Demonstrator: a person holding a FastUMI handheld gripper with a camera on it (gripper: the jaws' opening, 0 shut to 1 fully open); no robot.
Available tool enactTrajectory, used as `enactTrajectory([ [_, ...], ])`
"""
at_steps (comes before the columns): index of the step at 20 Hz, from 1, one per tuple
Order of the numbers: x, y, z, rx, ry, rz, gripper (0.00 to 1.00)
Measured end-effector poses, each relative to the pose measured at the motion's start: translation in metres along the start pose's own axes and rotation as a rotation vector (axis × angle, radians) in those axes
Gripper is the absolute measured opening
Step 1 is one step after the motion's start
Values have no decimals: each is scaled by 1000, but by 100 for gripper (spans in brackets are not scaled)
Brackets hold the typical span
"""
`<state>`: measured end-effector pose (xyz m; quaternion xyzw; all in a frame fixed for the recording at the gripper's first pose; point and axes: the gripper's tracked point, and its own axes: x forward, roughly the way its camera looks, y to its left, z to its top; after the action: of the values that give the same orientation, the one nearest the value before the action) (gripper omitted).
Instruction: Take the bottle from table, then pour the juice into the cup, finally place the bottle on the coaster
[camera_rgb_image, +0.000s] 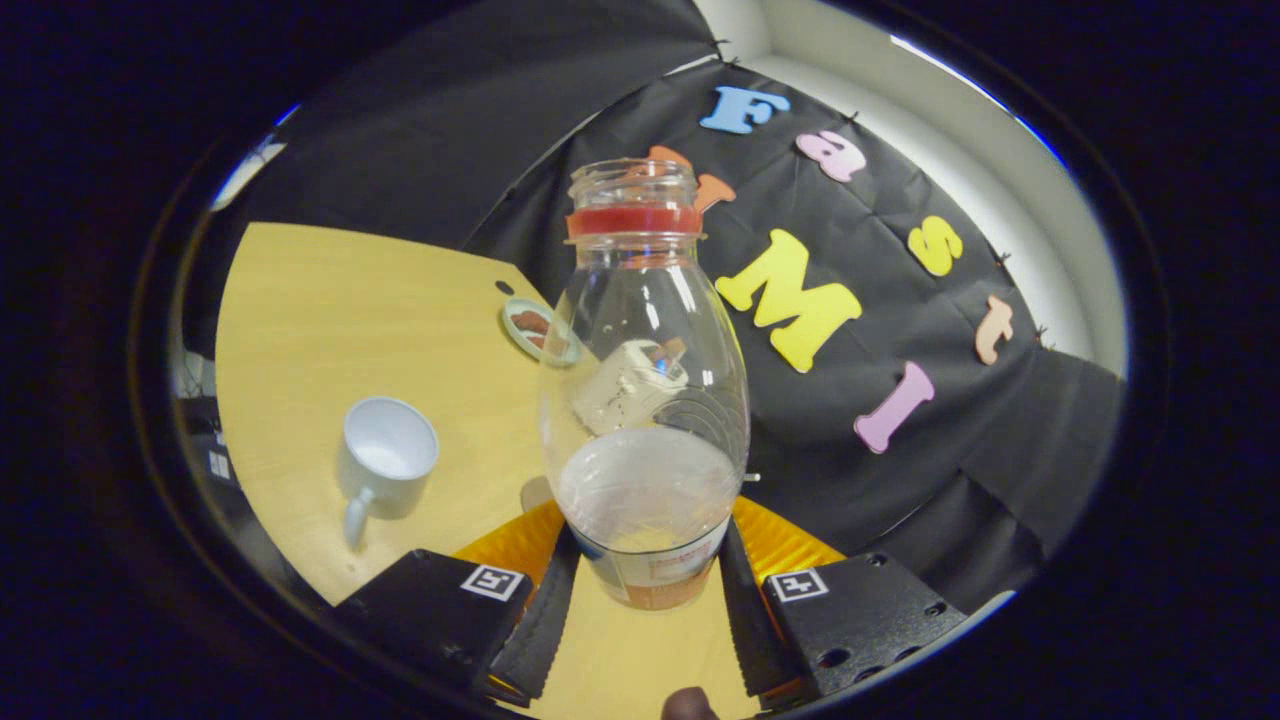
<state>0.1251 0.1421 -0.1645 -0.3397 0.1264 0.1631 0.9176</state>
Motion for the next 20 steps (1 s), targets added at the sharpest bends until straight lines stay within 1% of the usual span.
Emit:
enactTrajectory([
  [3, -11, -2, 17, 197, -57, 56, 75],
  [6, -15, -13, 34, 382, -129, 88, 74],
  [9, -11, -27, 41, 505, -165, 101, 74],
  [13, 8, -42, 40, 578, -170, 105, 74],
  [16, 32, -45, 34, 594, -144, 113, 74],
  [20, 74, -38, 24, 591, -93, 139, 74],
])
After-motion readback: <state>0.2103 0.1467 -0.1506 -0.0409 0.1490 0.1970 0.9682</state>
